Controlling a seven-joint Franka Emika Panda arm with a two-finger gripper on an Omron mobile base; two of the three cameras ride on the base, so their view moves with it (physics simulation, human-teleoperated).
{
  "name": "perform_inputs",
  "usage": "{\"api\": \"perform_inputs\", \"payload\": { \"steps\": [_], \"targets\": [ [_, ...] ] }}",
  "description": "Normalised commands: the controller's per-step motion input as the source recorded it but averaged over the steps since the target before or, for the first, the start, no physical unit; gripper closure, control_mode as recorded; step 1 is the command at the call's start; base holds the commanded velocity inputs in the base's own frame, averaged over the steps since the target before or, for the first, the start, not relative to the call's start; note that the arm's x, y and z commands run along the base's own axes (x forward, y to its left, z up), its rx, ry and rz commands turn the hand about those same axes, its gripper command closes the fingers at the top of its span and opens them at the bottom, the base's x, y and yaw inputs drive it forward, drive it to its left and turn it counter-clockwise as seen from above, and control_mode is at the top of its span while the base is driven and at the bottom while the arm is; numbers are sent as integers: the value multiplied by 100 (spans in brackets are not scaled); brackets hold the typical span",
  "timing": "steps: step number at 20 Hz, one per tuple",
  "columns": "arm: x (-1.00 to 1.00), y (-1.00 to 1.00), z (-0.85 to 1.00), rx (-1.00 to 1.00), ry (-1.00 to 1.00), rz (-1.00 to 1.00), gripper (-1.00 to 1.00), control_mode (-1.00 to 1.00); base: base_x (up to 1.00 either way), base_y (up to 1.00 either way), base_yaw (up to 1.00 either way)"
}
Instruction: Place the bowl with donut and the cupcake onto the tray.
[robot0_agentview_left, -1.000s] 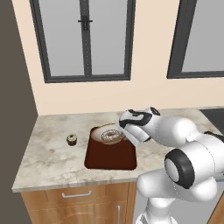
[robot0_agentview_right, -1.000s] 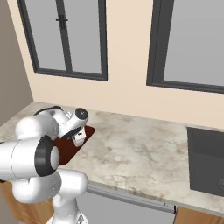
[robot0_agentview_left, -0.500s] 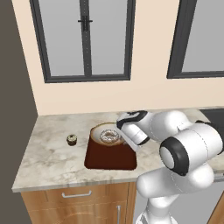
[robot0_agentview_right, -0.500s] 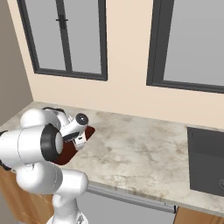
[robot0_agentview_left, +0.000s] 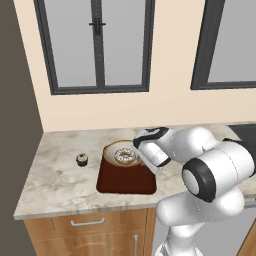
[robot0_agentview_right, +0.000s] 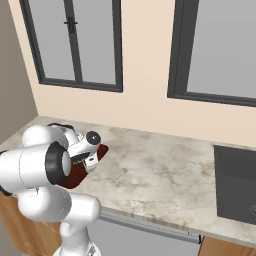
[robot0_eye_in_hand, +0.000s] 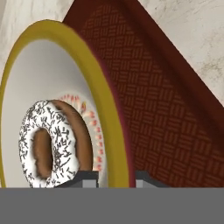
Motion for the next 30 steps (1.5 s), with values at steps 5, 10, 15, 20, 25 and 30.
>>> {"api": "perform_inputs", "payload": {
  "steps": [5, 10, 15, 20, 25, 30],
  "targets": [
    [0, 0, 0, 0, 0, 0, -100, -100, 0, 0, 0],
    [-6, 0, 13, 0, 0, 0, -100, -100, 0, 0, 0],
    [-36, -55, 52, 0, -2, 0, -100, -100, 0, 0, 0],
    [-34, -36, 70, -1, -1, 0, -100, -100, 0, 0, 0],
    [-46, 0, 76, -17, 7, 11, -100, -100, 0, 0, 0],
    [10, 48, 26, -28, 15, 8, -100, -100, 0, 0, 0]
  ]
}}
